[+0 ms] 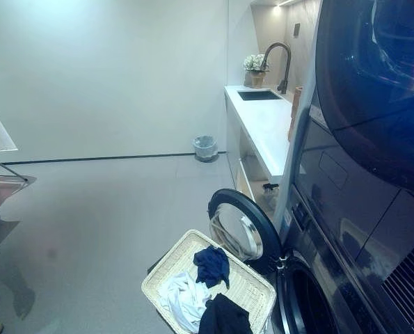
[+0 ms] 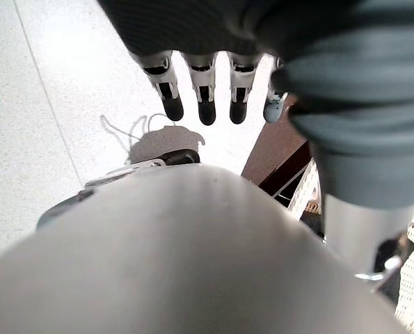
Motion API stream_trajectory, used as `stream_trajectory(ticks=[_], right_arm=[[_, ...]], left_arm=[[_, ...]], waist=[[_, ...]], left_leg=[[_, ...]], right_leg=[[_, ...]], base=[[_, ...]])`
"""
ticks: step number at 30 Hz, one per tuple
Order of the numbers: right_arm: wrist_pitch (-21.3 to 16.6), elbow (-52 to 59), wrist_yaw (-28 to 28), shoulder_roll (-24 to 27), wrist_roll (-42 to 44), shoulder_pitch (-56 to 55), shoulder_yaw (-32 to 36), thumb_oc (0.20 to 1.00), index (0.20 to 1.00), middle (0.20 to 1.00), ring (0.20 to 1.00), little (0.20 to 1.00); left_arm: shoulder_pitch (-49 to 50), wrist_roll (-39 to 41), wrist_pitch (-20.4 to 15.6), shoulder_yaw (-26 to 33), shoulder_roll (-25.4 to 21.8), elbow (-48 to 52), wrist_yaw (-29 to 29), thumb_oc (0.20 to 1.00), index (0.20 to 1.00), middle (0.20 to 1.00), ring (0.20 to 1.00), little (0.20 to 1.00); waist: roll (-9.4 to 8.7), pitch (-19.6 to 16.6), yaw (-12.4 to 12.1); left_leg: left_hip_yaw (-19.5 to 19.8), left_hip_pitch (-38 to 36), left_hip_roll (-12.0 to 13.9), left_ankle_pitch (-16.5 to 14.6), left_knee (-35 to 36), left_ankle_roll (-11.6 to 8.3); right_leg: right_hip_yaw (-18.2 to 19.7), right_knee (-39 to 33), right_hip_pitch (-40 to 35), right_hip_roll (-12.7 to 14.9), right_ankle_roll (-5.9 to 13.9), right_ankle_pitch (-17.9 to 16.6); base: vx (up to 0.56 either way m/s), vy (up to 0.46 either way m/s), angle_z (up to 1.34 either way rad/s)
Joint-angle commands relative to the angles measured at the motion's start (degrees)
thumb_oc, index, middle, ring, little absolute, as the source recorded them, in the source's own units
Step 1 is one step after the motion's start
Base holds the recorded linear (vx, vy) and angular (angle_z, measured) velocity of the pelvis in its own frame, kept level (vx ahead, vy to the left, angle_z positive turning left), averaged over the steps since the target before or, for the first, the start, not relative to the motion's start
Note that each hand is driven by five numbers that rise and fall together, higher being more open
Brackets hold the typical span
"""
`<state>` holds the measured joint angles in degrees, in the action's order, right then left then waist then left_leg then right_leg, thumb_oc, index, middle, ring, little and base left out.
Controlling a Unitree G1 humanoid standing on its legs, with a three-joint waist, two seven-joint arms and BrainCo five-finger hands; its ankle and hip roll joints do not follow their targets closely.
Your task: Put the clothes into the washing machine.
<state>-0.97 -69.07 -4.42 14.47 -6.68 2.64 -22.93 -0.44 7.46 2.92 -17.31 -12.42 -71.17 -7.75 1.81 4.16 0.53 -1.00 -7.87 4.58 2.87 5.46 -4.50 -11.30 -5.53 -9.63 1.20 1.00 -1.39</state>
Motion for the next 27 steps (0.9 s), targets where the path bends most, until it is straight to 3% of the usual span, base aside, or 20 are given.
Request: stream_trajectory(ticks=[1, 10, 16, 20, 27], right_arm=[[-0.7, -4.0, 0.0, -1.9, -1.4, 5.8, -1.3, 1.000, 1.000, 1.000, 1.000, 1.000], [-0.4, -3.9, 0.0, -1.9, -1.2, 5.7, -1.4, 1.000, 1.000, 1.000, 1.000, 1.000], [-0.7, -4.0, -0.1, -1.0, 0.0, 5.6, -1.4, 1.000, 1.000, 1.000, 1.000, 1.000], [-1.0, -3.7, -0.1, -0.3, 0.7, 5.5, -1.7, 1.000, 1.000, 1.000, 1.000, 1.000], [-1.5, -2.9, 0.2, 0.6, 1.5, 5.9, -2.4, 1.000, 1.000, 1.000, 1.000, 1.000]], left_arm=[[-6.1, -1.4, -1.2, -2.1, 1.7, -2.5, 0.4, 1.000, 1.000, 1.000, 1.000, 1.000], [-6.0, -0.4, -2.6, -1.4, 1.7, -2.5, 3.5, 1.000, 1.000, 1.000, 1.000, 1.000], [-7.1, -3.5, -13.3, 1.2, 0.1, -0.3, 23.7, 1.000, 1.000, 1.000, 1.000, 1.000], [-7.6, -9.1, -17.4, 0.2, -1.3, 1.4, 33.8, 1.000, 1.000, 1.000, 1.000, 1.000], [-9.4, -12.8, -17.5, -1.4, -2.0, 2.9, 39.2, 1.000, 1.000, 1.000, 1.000, 1.000]], waist=[[-2.48, 2.8, -0.9], [-2.58, 2.8, -0.9], [-2.43, 3.6, -1.0], [-2.29, 4.1, -0.9], [-2.13, 5.7, -0.2]], left_leg=[[-3.8, -2.3, -7.4, -6.7, -0.5, 5.04], [-3.8, -2.3, -7.5, -6.7, -0.5, 5.04], [-3.7, -1.9, -7.6, -6.2, -0.5, 4.91], [-4.0, -1.4, -7.7, -6.0, -0.6, 4.83], [-4.9, -0.1, -7.9, -6.2, -1.7, 4.98]], right_leg=[[2.5, 1.8, 0.0, -0.4, 3.29, 3.1], [2.6, 1.8, -0.1, -0.4, 3.30, 3.2], [2.5, 1.9, 0.5, -0.2, 3.28, 3.0], [2.7, 1.9, 1.0, 0.0, 3.35, 2.8], [3.8, 2.5, 2.8, 0.3, 3.46, 2.4]], base=[[0.00, 0.000, 0.00], [0.02, 0.004, 0.00], [0.05, 0.032, 0.01], [0.04, 0.031, 0.00], [0.03, 0.044, -0.02]])
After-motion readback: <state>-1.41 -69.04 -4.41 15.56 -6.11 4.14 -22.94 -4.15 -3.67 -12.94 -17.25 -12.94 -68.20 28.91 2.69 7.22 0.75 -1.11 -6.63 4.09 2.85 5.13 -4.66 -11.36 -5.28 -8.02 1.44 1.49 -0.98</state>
